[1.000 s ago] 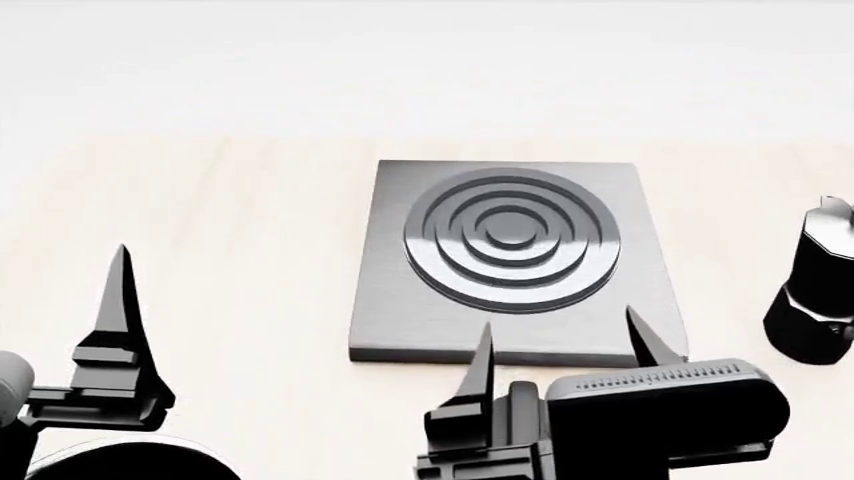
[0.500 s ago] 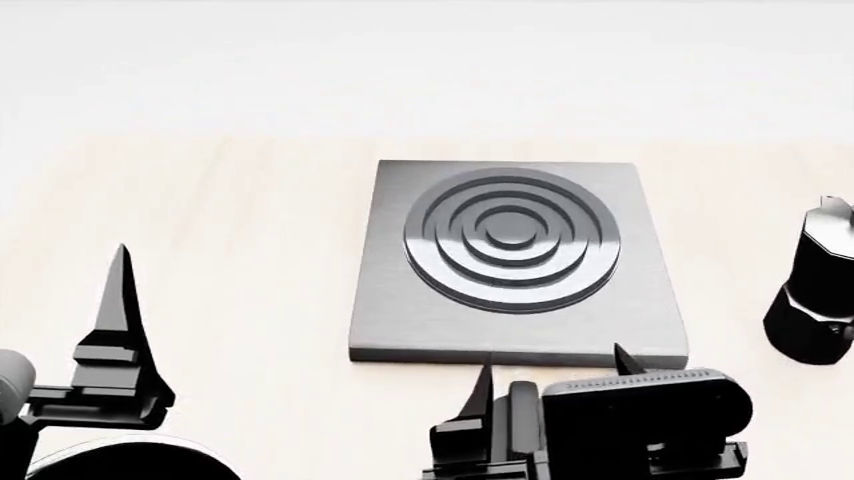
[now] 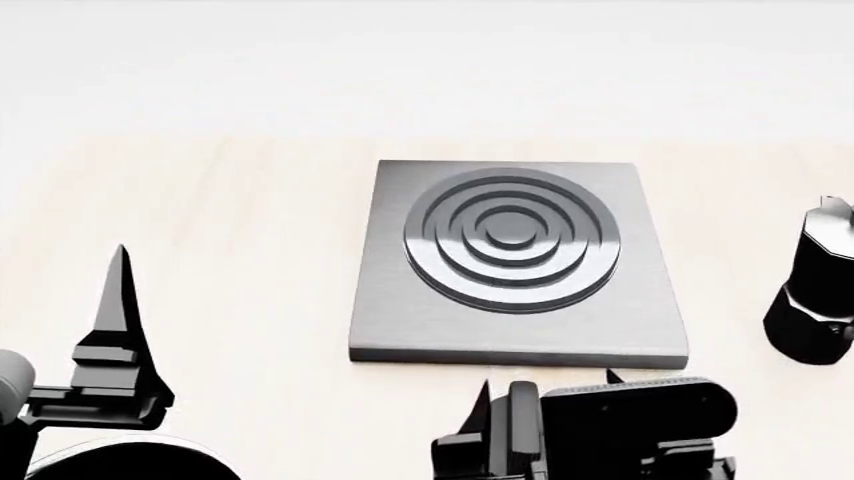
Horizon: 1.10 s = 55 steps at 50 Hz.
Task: Turn on the stove.
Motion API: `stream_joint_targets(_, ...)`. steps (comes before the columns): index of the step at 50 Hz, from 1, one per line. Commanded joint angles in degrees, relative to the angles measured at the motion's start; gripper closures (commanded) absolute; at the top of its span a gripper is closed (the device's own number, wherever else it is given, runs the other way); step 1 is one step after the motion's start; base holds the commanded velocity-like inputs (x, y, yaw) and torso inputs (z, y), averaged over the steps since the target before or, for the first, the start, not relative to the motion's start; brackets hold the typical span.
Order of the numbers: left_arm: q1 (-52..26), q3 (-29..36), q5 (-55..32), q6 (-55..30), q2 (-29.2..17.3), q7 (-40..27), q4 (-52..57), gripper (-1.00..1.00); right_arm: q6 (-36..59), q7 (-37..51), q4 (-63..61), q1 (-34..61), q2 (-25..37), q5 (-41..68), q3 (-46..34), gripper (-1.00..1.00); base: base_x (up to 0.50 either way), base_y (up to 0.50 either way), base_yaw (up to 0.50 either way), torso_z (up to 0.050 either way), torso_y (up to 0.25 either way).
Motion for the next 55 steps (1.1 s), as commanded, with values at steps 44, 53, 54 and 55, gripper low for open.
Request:
stream_joint_targets(44,-0.3,0.4,-1.1,0.1,-0.9,-1.3,0.0,-1.0,1.8,1.0,9.4,1.3,-1.7,3.1,1.1,-1.0,0.0,0.0,0.0,0.0,0.0)
stream_joint_targets(53,-0.3,0.6,-1.2,0.2,-1.0,-1.4,0.0,-1.0,0.9,1.0,11.5,1.6,-1.6,2.9,0.1,-1.0,0.0,0.0,0.0,0.0,0.0)
stream_joint_targets(54,-0.4,0.6,-1.3,0.1,-1.1,-1.5,0.0,-1.0,0.8,1.0,11.7,1.6,-1.6,3.0,0.1,-1.0,0.0,0.0,0.0,0.0,0.0)
stream_joint_targets(55,-0.4,0.6,-1.2,0.2,-1.1,-1.5,0.0,-1.0,0.7,1.0,11.8,1.6,-1.6,3.0,0.1,-1.0,0.0,0.0,0.0,0.0,0.0)
